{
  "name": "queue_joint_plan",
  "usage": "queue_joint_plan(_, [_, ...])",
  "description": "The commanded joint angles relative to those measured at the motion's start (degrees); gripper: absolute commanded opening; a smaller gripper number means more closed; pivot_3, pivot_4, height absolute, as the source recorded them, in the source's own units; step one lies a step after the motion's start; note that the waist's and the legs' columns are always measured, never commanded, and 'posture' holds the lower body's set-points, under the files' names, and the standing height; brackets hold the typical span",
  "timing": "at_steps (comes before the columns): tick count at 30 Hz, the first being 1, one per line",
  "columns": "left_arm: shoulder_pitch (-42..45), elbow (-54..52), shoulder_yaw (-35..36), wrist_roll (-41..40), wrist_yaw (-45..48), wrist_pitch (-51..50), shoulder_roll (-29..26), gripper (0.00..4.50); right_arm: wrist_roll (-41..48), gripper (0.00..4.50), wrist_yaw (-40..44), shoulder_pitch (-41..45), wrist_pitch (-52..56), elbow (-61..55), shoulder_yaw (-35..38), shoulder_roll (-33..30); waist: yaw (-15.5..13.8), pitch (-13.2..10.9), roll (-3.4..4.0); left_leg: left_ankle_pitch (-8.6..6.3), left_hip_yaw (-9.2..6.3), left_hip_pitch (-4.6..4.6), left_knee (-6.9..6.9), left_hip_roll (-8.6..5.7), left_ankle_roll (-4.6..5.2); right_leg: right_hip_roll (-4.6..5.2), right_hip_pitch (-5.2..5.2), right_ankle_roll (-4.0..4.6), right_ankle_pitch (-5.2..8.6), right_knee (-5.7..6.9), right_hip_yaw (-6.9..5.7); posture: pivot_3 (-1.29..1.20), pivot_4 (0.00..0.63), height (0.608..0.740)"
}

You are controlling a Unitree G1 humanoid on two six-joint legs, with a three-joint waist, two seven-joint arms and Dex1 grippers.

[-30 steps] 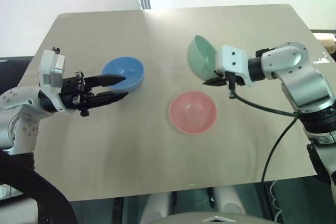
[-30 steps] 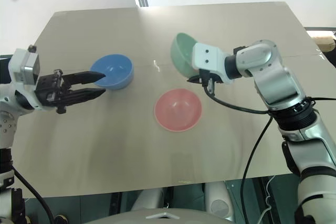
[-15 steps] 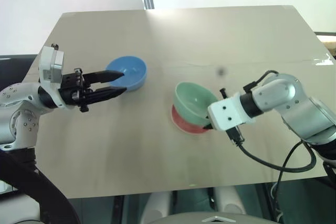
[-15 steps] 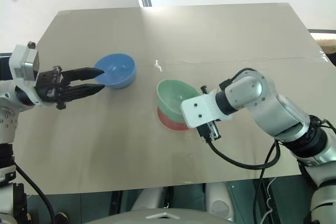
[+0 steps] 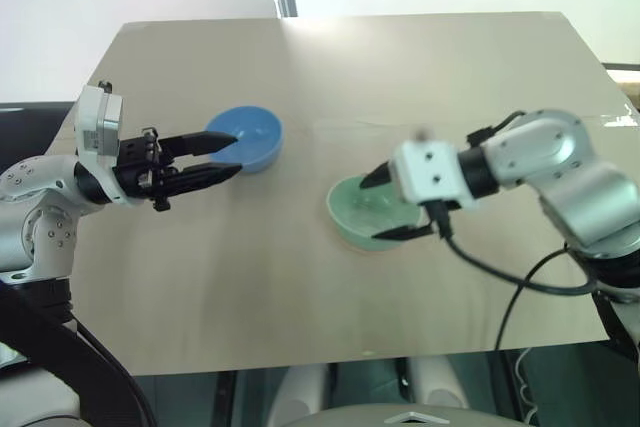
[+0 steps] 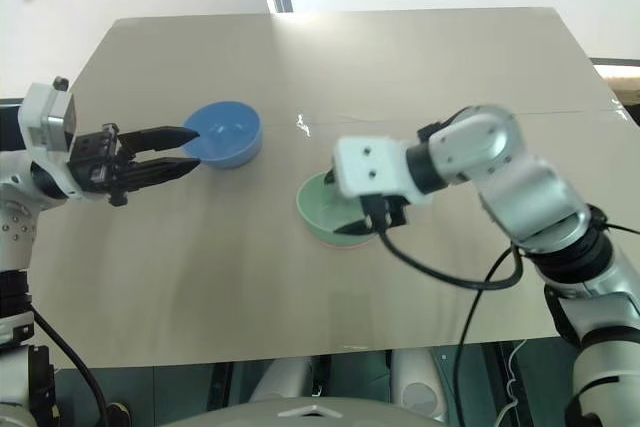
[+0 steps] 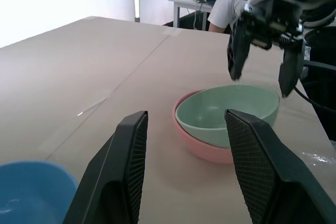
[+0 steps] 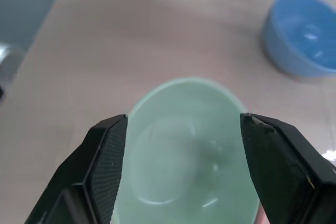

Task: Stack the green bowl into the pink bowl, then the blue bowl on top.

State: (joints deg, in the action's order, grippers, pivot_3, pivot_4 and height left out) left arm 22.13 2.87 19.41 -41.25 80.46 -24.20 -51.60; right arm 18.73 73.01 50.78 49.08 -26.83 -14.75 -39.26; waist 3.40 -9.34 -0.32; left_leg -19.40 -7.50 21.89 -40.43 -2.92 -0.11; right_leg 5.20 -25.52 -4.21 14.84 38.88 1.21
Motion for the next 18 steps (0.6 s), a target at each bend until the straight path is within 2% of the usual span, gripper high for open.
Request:
queue_joint_plan(1, [-0.6,-1.3,0.5,1.5,-2.7,0.6,-0.2,2.45,7.0,3.81,-3.8,1.3,6.8,3.6,12.5,-0.7,-0.1,0.0,0.0,0.0,0.0,0.0,0.0,-0.02,0.0,0.01,0.0,0.0,0.0,0.01,0.0,0.0,0.15,0.74])
queue_joint_plan(6, [-2.6,-2.3,1.2,2.3,-4.8,1.0,-0.2,2.45,13.6,3.81,-8.1,-8.2,11.2,5.4,26.4,-3.5,-0.3,0.0,-0.01,0.0,-0.03,0.0,0.06,-0.01,0.0,0.02,0.0,0.0,0.0,0.01,-0.06,0.0,0.15,0.74])
queue_joint_plan(11, [-2.2,-0.1,0.2,6.0,-7.9,3.0,-0.4,2.45,19.3,3.81,-7.2,-21.0,12.3,6.1,38.3,-9.0,-0.9,0.0,0.01,0.0,0.09,-0.02,0.06,-0.04,0.01,0.04,-0.02,0.0,0.0,0.05,0.01,0.0,0.15,0.74])
queue_joint_plan(14, [-0.9,2.0,-0.7,8.0,-9.5,3.1,-0.3,2.45,21.7,3.81,-7.8,-26.2,11.3,6.1,42.8,-10.7,-0.8,0.0,0.01,0.0,0.18,-0.07,0.04,-0.07,0.01,0.0,0.0,0.0,0.0,0.1,0.08,0.0,0.15,0.74])
queue_joint_plan(18, [1.8,6.8,-2.8,12.7,-12.8,5.1,0.0,2.45,23.0,3.81,-12.2,-28.5,7.5,5.5,45.4,-8.2,-0.8,0.0,0.0,0.0,0.4,-0.25,0.0,-0.06,0.01,-0.09,0.04,0.0,-0.01,0.34,0.28,0.0,0.15,0.74])
